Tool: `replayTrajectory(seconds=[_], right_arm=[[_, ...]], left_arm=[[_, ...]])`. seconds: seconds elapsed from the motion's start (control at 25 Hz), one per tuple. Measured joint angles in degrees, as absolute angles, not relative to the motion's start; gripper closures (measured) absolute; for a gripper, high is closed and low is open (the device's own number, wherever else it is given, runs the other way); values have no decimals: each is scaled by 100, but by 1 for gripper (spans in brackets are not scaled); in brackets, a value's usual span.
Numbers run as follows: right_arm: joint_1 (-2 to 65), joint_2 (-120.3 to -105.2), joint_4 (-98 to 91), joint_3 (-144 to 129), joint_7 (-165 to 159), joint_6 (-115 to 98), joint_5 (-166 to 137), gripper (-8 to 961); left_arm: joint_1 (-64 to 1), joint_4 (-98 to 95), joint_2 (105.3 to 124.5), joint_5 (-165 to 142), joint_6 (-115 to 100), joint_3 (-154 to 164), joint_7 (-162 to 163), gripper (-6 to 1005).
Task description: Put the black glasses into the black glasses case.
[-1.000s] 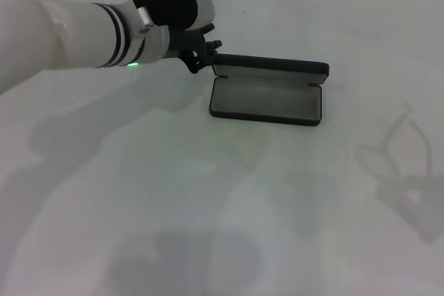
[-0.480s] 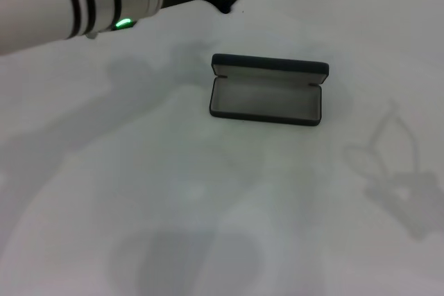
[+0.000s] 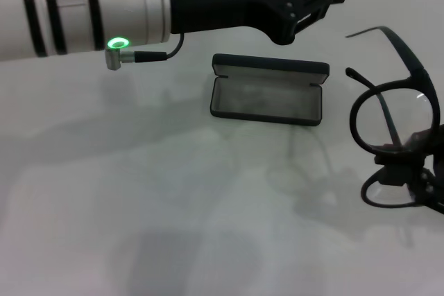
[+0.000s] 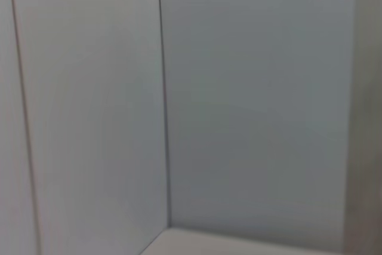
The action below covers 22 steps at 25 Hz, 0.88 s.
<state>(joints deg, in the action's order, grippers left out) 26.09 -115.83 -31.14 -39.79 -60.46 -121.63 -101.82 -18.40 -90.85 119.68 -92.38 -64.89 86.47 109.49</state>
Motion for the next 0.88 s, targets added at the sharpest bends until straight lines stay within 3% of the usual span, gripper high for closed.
replayTrajectory(seconds=[0.4,0.88], right_arm=[[3031,-11604,-2884,-4224,-6020,-12175,-10160,830],[3222,-11623,-2733,-4244,-6020,-12216,-10050,830]], left_arm=[[-2368,-7504,11963,-7702,-8000,7881,10250,944],[-2795,-6364,11969,-7564,-8603,7836,9846,950]])
